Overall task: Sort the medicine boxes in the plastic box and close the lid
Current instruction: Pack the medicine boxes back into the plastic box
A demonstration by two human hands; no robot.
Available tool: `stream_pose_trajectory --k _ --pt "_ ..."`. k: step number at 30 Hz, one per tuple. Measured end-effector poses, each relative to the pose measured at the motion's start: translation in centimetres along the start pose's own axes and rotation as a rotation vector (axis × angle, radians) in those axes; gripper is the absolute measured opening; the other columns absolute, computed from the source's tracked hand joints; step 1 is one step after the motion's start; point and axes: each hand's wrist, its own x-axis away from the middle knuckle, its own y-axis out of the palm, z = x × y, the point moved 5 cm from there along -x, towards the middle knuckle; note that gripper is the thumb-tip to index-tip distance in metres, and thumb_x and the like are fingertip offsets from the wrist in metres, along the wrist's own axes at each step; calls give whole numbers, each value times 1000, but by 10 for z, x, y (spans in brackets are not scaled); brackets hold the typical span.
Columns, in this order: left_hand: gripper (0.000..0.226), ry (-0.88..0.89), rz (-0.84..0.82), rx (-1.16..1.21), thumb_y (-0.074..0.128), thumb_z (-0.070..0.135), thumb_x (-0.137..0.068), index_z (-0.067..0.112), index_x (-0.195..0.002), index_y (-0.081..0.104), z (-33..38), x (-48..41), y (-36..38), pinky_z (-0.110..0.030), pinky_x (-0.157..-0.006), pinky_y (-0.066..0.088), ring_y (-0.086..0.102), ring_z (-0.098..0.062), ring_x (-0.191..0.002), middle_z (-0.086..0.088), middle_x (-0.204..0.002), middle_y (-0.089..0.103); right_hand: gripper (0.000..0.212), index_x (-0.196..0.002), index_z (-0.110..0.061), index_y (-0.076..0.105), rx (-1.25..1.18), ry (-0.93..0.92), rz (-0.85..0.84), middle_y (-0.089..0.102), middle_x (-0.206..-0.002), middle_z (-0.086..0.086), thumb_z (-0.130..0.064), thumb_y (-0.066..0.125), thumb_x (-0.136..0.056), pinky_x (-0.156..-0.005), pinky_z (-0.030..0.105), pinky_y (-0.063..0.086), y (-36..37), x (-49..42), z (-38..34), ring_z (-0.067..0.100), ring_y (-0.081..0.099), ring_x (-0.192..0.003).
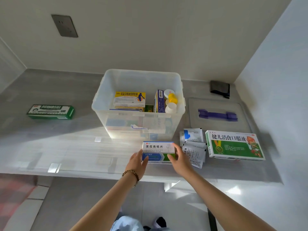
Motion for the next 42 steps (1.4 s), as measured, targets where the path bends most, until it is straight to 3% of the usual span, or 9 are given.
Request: stream_pose_trajectory --k 4,9,14,21,24,28,31,37,42 --pt "34 -70 120 223 45 28 -93 17 -125 43 4 2 -1 -26 -85 44 55 -20 -108 -4 -128 55 54 -136 -16 38 -165 32 77 57 -128 7 -9 61 -87 -93 31 49 -2 4 2 22 56 -116" --pt "46 -25 126 484 60 31 -84 19 -123 38 33 4 -14 -31 -70 57 64 -17 -86 -6 -128 45 55 -136 -19 34 -318 34 162 51 -127 7 -12 61 -88 -74 15 50 -33 25 -6 16 50 -114" --pt "70 174 -65 650 66 34 -77 38 -134 24 81 24 -41 -24 -64 57 65 -11 -83 2 -120 51 41 -127 -28 44 -431 -48 277 59 -117 1 -21 60 -89 -88 31 50 -88 54 -30 19 55 -110" --pt "56 397 -140 851 62 14 -81 40 -123 36 133 29 -134 -29 -66 58 68 -10 -91 2 -112 59 49 -117 -45 45 -558 -199 82 68 -99 -25 -17 66 -84 -68 4 47 -135 44 -123 -11 62 -91" --pt "57 422 -93 856 59 8 -84 29 -131 35 132 23 -176 -31 -69 58 68 -13 -91 -1 -114 62 49 -122 -34 50 -600 -239 4 69 -107 -7 -8 65 -84 -71 9 50 -140 23 -166 -4 65 -92" --pt "54 490 -44 797 56 11 -86 27 -134 36 122 7 -231 -27 -69 56 66 -11 -98 0 -116 63 32 -112 -32 56 -580 -224 -100 70 -109 3 -18 65 -84 -85 36 50 -128 -12 -215 18 65 -102" --pt "54 482 -20 776 55 13 -87 25 -136 36 105 -13 -263 -29 -75 56 65 -13 -99 -1 -117 63 33 -108 -28 56 -658 -209 -194 74 -97 1 -14 68 -80 -68 25 54 -107 -43 -240 15 69 -88" --pt "54 404 330 280 52 38 -88 26 -137 34 48 -61 -292 -35 -107 25 35 -15 -130 10 -132 45 42 -114 -26 53 -600 -33 -245 71 -98 1 -13 71 -79 -72 31 55 -61 -98 -238 18 68 -88" --pt "62 123 190 432 42 34 -94 17 -146 13 8 -90 -260 -37 -113 22 25 -21 -138 -6 -151 25 51 -125 -19 50 -440 162 -265 67 -111 11 -5 69 -80 -76 35 54 -18 -120 -214 24 65 -96"
